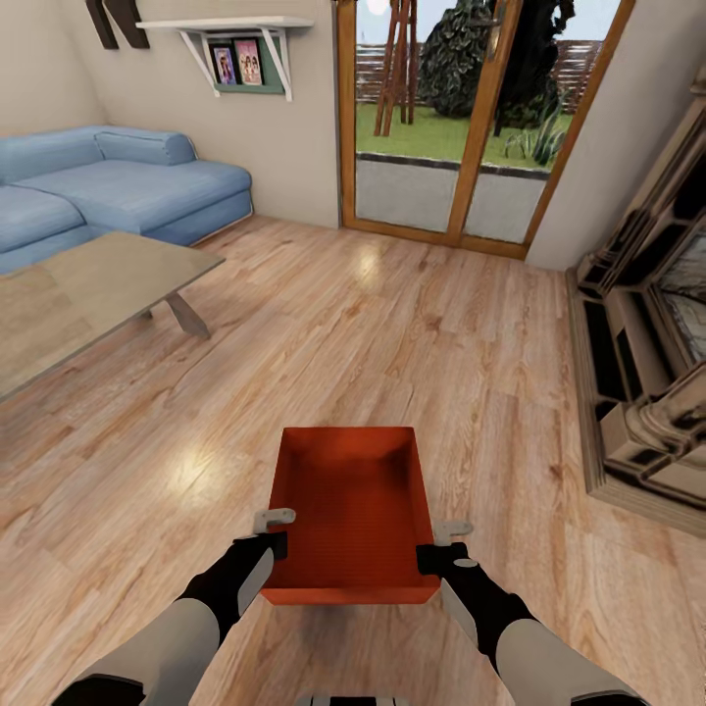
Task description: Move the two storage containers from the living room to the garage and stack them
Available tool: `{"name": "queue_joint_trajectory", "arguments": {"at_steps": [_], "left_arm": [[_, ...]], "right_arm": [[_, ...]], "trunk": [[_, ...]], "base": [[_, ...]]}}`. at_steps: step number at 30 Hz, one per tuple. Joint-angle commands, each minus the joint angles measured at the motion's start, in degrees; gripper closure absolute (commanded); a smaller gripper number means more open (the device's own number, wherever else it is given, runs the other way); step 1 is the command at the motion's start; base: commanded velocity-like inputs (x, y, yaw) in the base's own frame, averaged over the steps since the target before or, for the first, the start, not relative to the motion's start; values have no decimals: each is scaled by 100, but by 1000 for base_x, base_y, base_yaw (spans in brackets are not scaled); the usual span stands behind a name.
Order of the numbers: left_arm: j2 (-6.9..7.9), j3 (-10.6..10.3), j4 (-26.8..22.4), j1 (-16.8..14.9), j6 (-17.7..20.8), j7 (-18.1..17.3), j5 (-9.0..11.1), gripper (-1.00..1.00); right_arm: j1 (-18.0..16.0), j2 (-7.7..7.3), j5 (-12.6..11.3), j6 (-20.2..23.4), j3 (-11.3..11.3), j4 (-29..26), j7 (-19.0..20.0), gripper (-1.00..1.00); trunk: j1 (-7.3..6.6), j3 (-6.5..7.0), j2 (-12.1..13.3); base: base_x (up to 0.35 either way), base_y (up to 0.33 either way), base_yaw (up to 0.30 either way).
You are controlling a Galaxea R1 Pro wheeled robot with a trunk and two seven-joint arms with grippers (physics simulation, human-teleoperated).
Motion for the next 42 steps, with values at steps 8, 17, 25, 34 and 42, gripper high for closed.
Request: {"name": "queue_joint_trajectory", "arguments": {"at_steps": [8,17,25,34,42], "left_arm": [[47,-36,-14,0,59,92,-99,100],[60,-41,-14,0,59,88,-63,100],[71,-49,-14,0,59,84,131,100],[73,-52,-14,0,59,83,139,100],[73,-53,-14,0,59,83,139,100]], "right_arm": [[-1,-2,66,46,-6,-11,-72,100],[-1,-9,64,48,-13,-11,-73,100],[-1,-9,64,46,-15,-11,-73,100],[-1,-9,64,46,-16,-11,-73,100],[-1,1,64,31,-16,-11,-73,100]], "trunk": [[-177,140,321],[-375,302,682],[-550,446,1003],[-748,607,1364],[-924,751,1684]], "base": [[0,0,0],[0,0,0],[0,0,0],[0,0,0],[0,0,0]]}}
